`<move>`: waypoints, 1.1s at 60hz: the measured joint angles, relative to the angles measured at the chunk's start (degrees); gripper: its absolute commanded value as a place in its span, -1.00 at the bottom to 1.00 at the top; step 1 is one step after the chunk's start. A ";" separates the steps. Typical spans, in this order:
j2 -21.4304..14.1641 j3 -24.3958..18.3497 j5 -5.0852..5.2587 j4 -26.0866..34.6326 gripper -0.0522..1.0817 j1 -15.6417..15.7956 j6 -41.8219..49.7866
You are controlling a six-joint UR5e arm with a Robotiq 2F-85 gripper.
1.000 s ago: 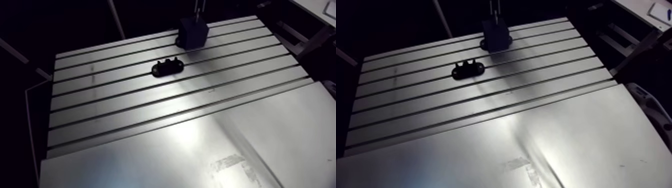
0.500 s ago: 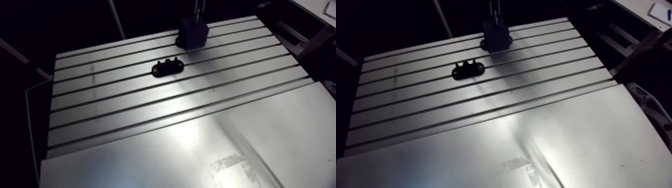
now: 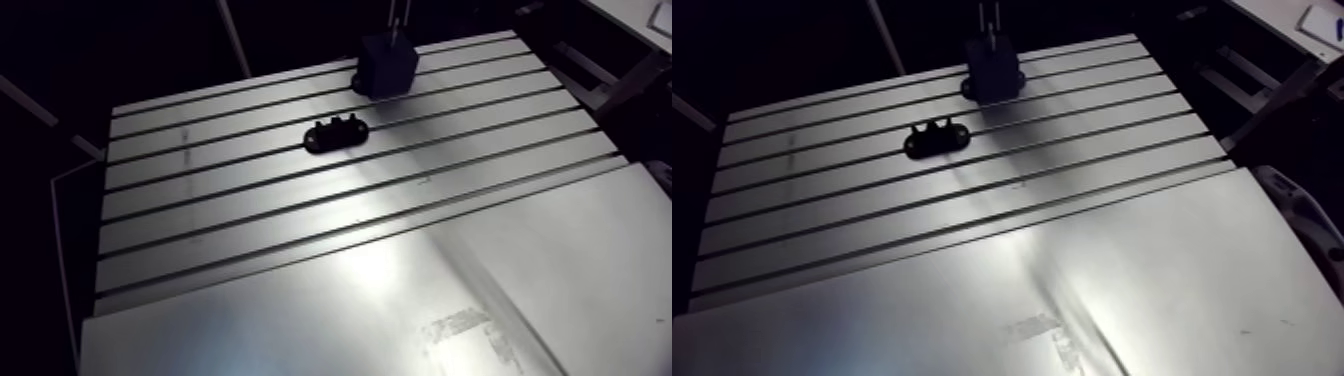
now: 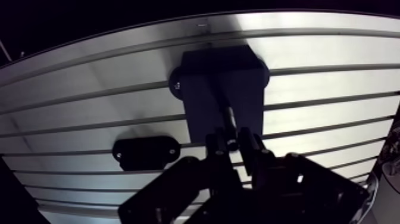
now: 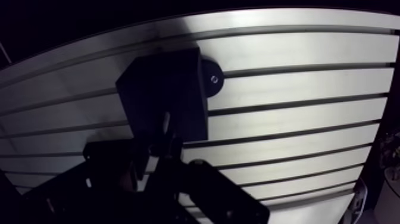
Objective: Pick up the M10 bolt and insert it into the hole until fully seated.
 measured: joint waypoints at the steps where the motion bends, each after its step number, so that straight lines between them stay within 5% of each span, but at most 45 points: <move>1: 0.01 0.01 0.01 0.00 0.99 0.00 0.00; 53: 0.71 0.84 0.21 -1.43 0.94 -0.03 0.04; 58: 0.72 1.07 0.14 -1.82 0.51 -0.03 0.01; 59: 0.72 1.11 0.11 -1.87 -0.02 -0.03 0.00; 60: 0.72 1.15 0.09 -1.92 -0.02 -0.03 -0.01; 61: 0.73 1.19 0.08 -1.96 -0.52 -0.03 -0.01; 62: 0.73 1.22 0.06 -2.01 -0.52 -0.03 -0.02; 63: 0.73 1.25 0.04 -2.03 -0.87 -0.03 -0.02; 66: 0.73 1.33 -0.02 -2.13 -0.90 -0.03 -0.05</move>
